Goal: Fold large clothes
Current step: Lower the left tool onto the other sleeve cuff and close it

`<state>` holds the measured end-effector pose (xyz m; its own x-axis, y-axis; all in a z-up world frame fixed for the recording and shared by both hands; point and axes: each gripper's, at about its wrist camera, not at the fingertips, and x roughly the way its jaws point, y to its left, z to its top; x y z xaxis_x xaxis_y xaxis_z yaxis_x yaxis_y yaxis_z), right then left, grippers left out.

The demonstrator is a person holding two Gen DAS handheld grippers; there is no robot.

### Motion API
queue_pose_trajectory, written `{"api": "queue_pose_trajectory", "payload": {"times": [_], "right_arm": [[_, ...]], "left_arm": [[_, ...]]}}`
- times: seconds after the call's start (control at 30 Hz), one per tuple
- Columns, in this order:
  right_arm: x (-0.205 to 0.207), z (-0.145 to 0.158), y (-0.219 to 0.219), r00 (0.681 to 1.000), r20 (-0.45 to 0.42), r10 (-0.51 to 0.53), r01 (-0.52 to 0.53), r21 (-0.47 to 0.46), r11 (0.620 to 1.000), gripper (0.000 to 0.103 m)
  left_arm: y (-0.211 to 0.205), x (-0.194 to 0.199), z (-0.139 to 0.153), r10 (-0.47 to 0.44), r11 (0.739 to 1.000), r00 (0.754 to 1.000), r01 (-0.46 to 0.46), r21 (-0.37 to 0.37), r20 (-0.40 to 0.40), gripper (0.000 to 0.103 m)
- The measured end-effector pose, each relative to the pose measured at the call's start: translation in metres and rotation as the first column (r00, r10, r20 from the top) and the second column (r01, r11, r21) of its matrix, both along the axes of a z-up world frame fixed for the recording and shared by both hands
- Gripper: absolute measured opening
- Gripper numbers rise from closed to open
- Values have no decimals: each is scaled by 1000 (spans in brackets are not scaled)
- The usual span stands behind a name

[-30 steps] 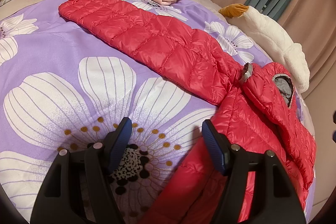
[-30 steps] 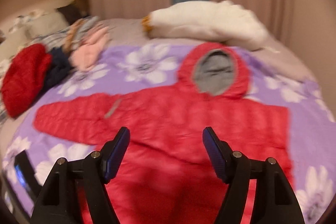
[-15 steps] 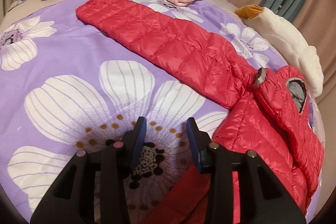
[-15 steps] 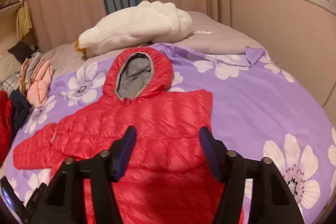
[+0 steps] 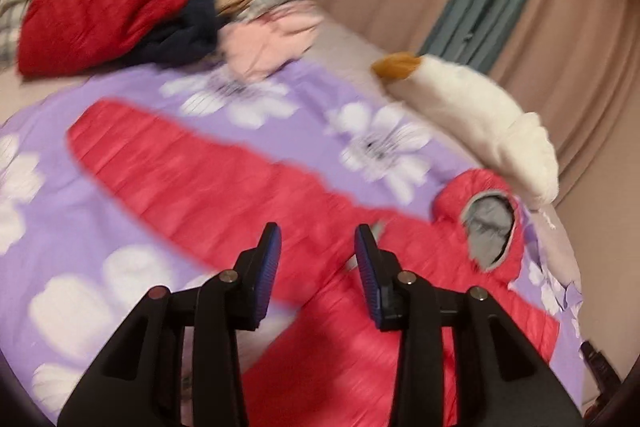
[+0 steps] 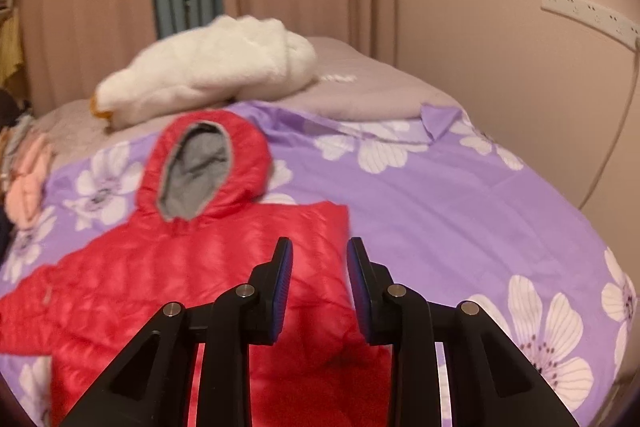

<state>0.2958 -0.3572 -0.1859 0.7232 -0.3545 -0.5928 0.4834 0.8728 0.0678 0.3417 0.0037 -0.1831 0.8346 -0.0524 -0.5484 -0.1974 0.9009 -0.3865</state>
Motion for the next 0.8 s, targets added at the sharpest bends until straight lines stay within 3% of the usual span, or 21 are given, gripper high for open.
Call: {"api": "queue_pose_trajectory", "payload": {"times": [0.07,0.13,0.2,0.27,0.43,0.63,0.73,0.8], "right_arm": [[14,-18,-10,1000,-20,-15,16,51,999,30],[26,-36,-13,996,-82,-34,39,53,998,30],[40,-67,-17,987,-151,-52,55,20,998,30],[42,-97,-22,988,-150,-25,36,68,997,30],[32,-109,-43,996,-82,-34,50,213,976,31],[36,-108,-36,993,-106,-43,60,161,985,32],[41,-108,-35,990,-126,-58,76,136,988,38],[38,-108,-35,987,-136,-86,102,121,987,53]], "left_arm": [[-26,20,-7,-80,996,997,81,25,-8,38],[-52,41,-32,-178,983,982,180,23,-60,41],[-72,61,-75,-165,981,965,181,67,-202,41],[-76,64,-99,-171,980,965,187,63,-197,42],[-84,65,-97,-150,976,968,178,125,-200,42],[-91,67,-96,-138,967,966,179,180,-218,42],[-86,64,-85,-136,964,963,183,193,-234,43],[-72,52,-74,-139,969,963,181,170,-232,43]]}}
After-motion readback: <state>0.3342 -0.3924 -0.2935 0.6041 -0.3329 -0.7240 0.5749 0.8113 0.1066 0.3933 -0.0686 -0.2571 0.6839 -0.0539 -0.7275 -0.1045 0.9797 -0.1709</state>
